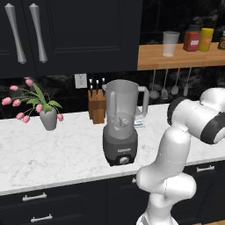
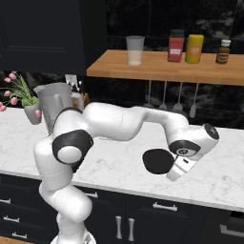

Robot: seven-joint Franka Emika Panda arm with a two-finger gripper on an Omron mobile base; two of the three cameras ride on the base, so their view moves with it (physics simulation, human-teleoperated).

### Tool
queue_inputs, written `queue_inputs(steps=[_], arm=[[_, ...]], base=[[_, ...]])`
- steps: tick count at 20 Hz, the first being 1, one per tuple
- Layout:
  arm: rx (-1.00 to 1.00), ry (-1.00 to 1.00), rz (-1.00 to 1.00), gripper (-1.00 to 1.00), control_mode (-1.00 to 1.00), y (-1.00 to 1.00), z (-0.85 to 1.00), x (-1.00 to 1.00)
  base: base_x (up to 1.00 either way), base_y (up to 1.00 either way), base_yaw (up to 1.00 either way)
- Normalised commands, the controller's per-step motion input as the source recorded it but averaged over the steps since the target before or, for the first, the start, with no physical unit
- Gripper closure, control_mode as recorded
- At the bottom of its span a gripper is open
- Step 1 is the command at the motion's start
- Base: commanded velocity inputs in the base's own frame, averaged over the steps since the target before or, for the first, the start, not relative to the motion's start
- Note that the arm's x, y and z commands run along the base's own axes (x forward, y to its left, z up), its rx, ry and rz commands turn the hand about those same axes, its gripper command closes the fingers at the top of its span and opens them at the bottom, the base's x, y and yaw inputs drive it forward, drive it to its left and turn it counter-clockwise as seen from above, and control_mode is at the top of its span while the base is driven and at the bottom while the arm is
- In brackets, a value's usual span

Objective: Close the lid blender by securely placing the lid on top.

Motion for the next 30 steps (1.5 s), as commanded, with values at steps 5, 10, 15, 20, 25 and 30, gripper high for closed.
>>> queue_inputs(steps=[5, 10, 15, 20, 25, 30], arm=[[0.07, -0.11, -0.14, 1.00, -1.00, 0.68, 0.61, -0.55], [0.05, -0.14, -0.14, 1.00, -1.00, 0.75, 0.79, -0.40], [0.03, -0.13, -0.14, 1.00, -1.00, 0.72, 0.94, -0.33], [0.03, -0.07, -0.10, 1.00, -1.00, 0.60, 1.00, -0.26], [0.02, -0.03, -0.05, 1.00, -1.00, 0.51, 0.96, -0.11], [0.00, 0.00, -0.02, 1.00, -1.00, 0.60, 0.77, 0.00]], base=[[0.00, 0.00, 0.00], [0.00, 0.00, 0.00], [0.00, 0.00, 0.00], [0.00, 0.00, 0.00], [0.00, 0.00, 0.00], [0.00, 0.00, 0.00]])
